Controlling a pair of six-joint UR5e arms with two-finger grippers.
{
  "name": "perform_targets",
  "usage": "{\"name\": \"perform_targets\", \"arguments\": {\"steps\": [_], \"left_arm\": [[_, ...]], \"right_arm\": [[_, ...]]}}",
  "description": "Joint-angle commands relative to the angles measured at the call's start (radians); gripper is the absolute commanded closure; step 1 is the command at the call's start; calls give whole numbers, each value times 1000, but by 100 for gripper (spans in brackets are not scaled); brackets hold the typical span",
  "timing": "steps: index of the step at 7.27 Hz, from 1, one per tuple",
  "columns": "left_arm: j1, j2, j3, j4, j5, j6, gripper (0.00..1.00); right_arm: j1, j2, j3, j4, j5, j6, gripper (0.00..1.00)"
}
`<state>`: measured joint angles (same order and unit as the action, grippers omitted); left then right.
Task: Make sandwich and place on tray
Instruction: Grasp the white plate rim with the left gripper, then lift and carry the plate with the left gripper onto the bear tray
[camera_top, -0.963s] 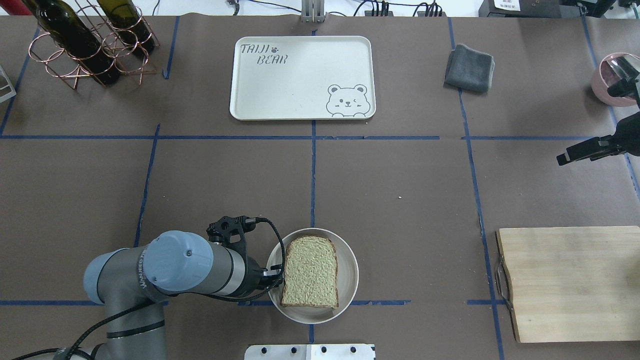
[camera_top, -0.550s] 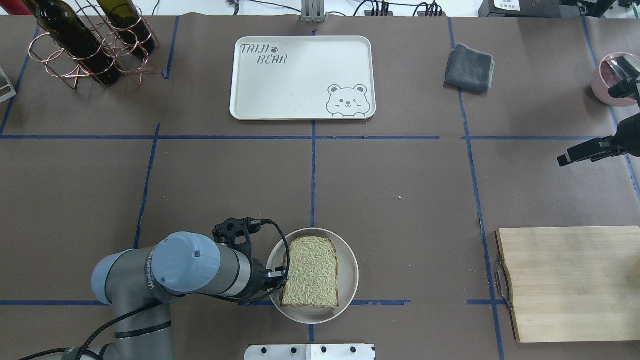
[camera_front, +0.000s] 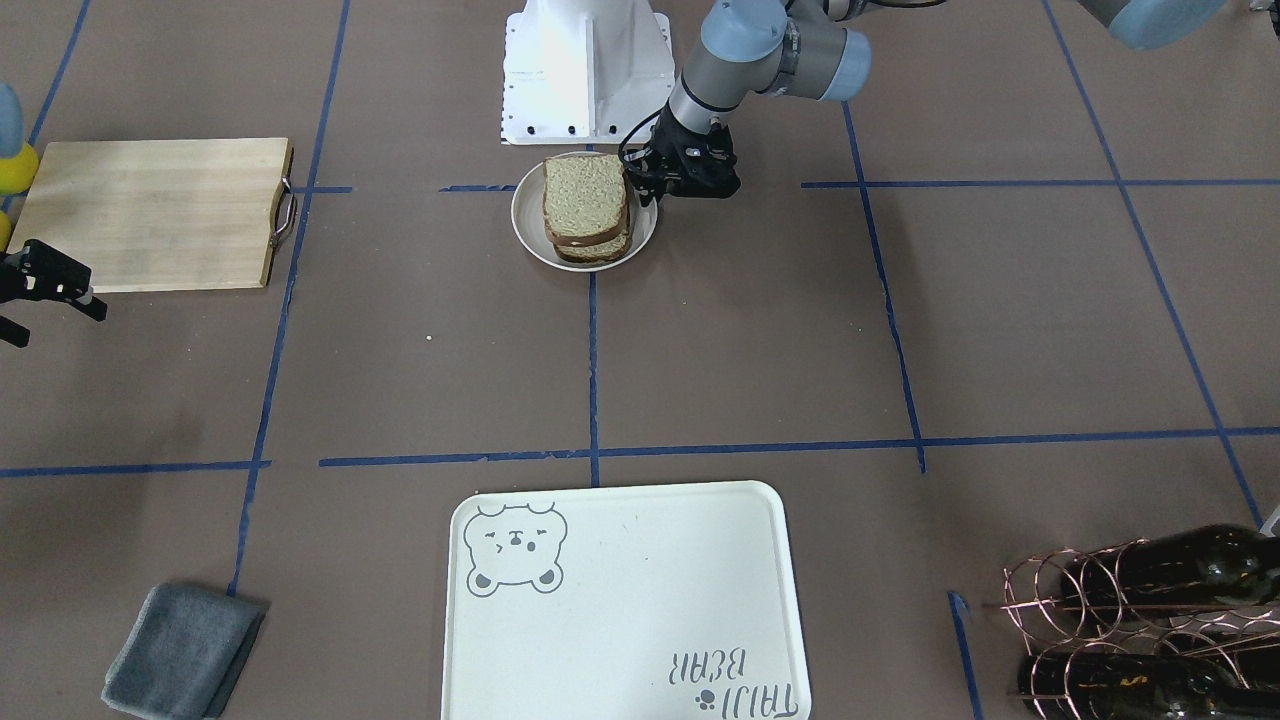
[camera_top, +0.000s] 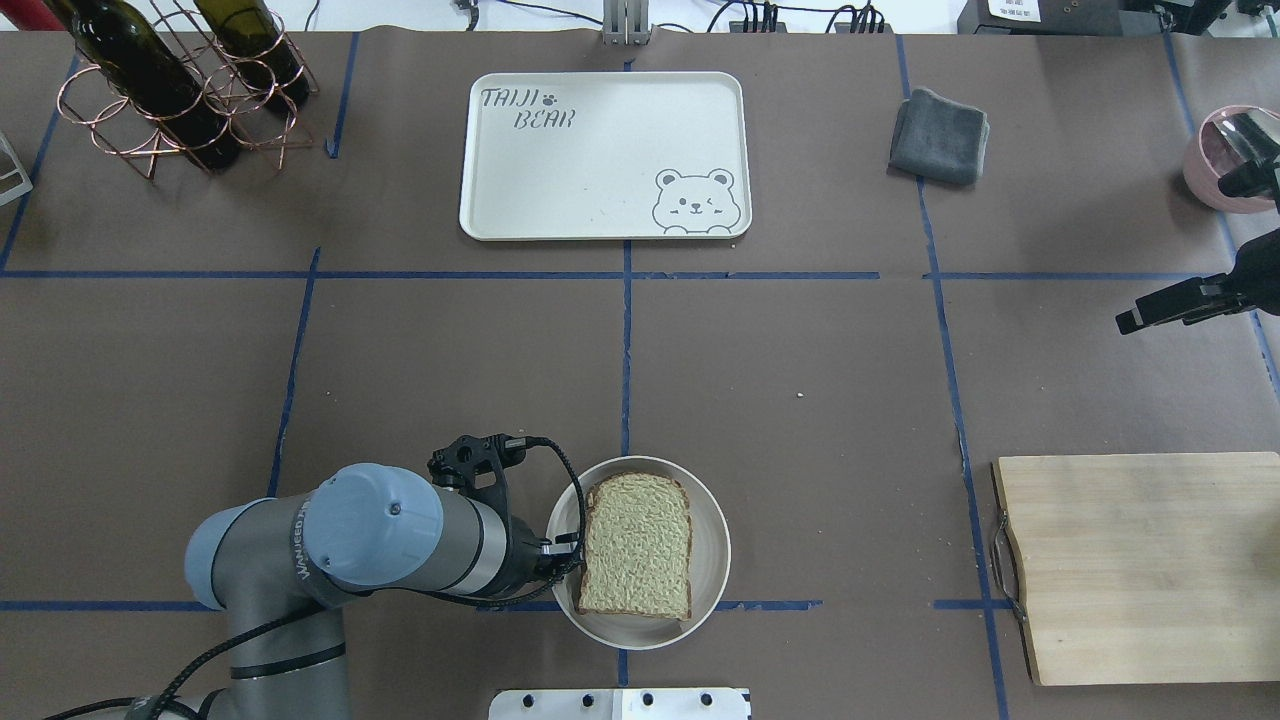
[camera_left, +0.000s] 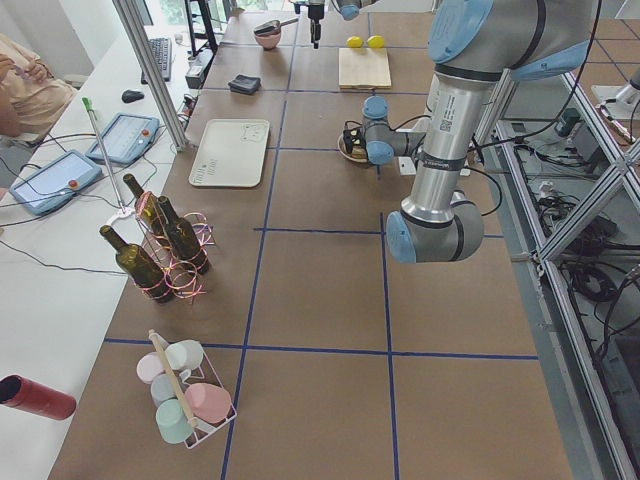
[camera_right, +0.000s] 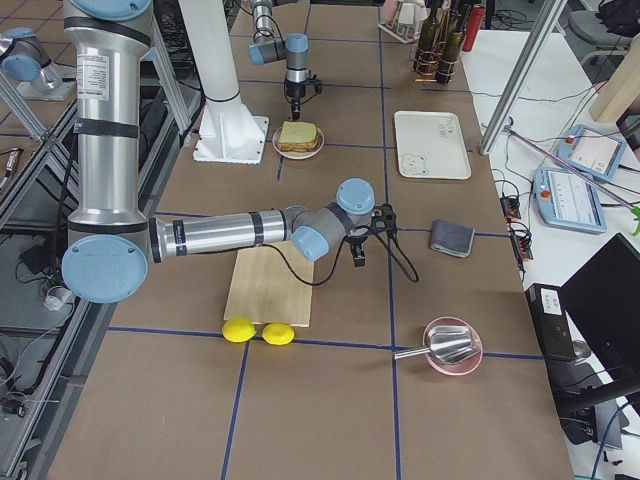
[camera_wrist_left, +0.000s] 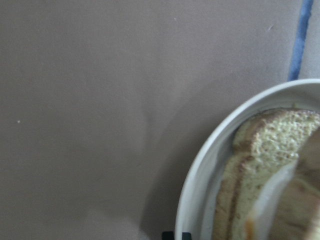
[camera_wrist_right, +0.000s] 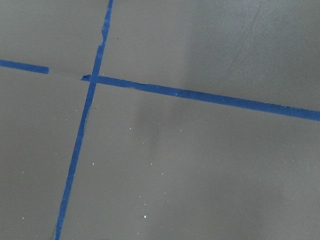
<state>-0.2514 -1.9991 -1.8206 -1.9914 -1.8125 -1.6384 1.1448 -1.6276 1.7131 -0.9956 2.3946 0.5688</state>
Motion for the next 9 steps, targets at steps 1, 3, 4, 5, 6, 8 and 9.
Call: {"name": "perform_targets", "arguments": {"steps": [1, 3, 4, 5, 6, 8, 9], "left_arm": [[-2, -24, -46, -17, -2, -105, 100], [-25, -82, -37, -20, -1, -176, 100], [-55, -110, -13, -32, -2, -195, 100], [-98, -144, 44, -47, -2, -196, 100], [-161, -208, 149, -87, -2, -217, 100], [-279, -340, 368, -135, -2, -288, 100], [-328, -392, 477, -139, -4, -367, 100]], "right_arm": [[1, -1, 0, 0, 0, -1, 0], [3, -3, 3, 3, 6, 0, 0], [7, -6, 5, 5, 20, 0, 0], [10, -29, 26, 6, 34, 0, 0], [10, -35, 34, 6, 34, 3, 0], [12, -38, 42, 9, 32, 3, 0], [13, -52, 61, 9, 32, 6, 0]]}}
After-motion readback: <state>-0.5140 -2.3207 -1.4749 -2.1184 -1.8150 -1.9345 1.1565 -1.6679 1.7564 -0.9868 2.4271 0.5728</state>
